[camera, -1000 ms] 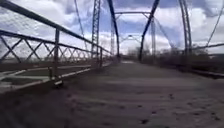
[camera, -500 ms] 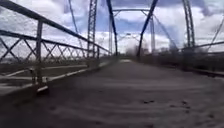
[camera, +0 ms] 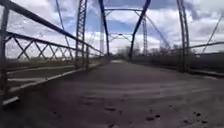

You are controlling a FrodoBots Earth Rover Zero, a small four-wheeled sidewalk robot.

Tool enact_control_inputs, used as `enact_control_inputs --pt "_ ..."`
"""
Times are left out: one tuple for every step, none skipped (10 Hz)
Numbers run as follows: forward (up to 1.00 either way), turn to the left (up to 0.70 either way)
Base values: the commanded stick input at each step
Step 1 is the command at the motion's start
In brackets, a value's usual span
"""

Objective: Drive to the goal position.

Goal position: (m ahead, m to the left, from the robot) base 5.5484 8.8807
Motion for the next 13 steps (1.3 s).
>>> enact_control_inputs --pt "0.95 0.00" --pt "0.95 0.00" --pt "0.94 0.00" --pt "0.95 0.00" --pt "0.94 0.00" --pt "0.94 0.00" --pt "0.94 0.00" --pt "0.94 0.00" --pt "0.93 0.00" --pt "0.92 0.00" --pt "0.92 0.00" --pt "0.91 0.00" --pt "0.91 0.00"
